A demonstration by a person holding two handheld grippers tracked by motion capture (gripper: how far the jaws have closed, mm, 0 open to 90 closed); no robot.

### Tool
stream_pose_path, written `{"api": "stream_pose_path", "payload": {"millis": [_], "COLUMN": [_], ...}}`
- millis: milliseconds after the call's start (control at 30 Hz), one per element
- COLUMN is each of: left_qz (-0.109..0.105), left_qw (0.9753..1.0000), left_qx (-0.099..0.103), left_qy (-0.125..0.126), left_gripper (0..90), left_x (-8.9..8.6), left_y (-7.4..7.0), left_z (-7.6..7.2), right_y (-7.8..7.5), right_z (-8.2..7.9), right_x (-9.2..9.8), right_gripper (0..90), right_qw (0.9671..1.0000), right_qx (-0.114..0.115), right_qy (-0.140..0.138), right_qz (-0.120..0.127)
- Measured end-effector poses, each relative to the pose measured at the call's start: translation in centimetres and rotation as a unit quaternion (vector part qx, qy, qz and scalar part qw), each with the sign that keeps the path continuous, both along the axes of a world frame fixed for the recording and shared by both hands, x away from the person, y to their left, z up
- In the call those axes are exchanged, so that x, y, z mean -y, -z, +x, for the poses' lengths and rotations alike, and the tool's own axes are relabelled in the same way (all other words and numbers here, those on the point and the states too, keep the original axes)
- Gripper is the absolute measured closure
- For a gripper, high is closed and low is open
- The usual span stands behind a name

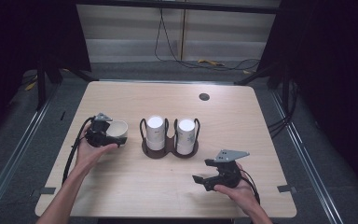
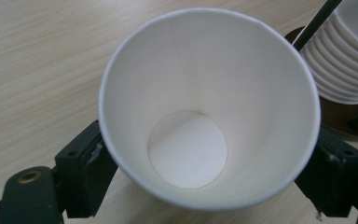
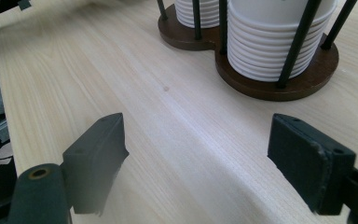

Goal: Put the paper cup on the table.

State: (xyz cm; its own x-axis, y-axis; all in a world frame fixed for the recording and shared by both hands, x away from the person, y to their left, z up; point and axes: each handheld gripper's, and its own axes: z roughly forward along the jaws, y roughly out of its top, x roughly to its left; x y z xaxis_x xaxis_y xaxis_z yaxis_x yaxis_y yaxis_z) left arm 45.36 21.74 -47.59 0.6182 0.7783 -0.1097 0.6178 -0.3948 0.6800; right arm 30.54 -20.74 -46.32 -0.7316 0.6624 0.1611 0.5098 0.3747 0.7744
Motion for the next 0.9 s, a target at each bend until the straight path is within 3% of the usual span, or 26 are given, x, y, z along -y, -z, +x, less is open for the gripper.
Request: {"api": "stream_pose_path", "payload": {"millis": [133,267,333,367,433,600,733,900], "left_qz": [-0.001,-0.019,-0.001,0.0,-0.02,-0.037,-0.057,-0.047], "left_qw": [1.0,0.9998,0.9999,1.0,0.9998,0.9992,0.9983,0.9988], "left_qx": [0.0,-0.002,0.006,0.004,0.002,0.009,0.001,0.01], "left_qy": [0.005,-0.001,-0.01,-0.004,-0.005,-0.008,-0.007,0.0], "left_gripper": [16.0,16.0,15.9,16.0,15.9,16.0,16.0,16.6], "left_x": [-0.3,-1.4,-1.5,-1.6,-1.9,-2.5,-3.0,-2.9], "left_y": [0.1,-0.1,-0.1,-0.2,-0.2,-0.5,-0.9,-1.0], "left_z": [-0.6,-1.0,-1.3,-1.5,-1.7,-2.7,-3.9,-5.6], "right_y": [0.0,0.0,0.0,0.0,0.0,0.0,-0.1,-0.1], "right_z": [-0.1,0.0,0.0,0.0,0.0,0.0,0.0,0.0], "right_x": [-0.1,0.0,0.0,0.0,0.0,0.1,0.3,0.5], "right_gripper": [19.2,19.1,19.1,19.1,19.0,18.9,18.8,18.8], "right_qw": [1.0,1.0,1.0,1.0,1.0,0.9999,0.9999,0.9998], "right_qx": [0.002,0.001,0.0,0.001,0.0,0.001,0.004,0.003], "right_qy": [-0.001,0.002,0.004,0.004,0.007,0.012,0.017,0.021], "right_qz": [-0.002,-0.003,-0.001,-0.001,-0.001,0.0,0.002,0.002]}}
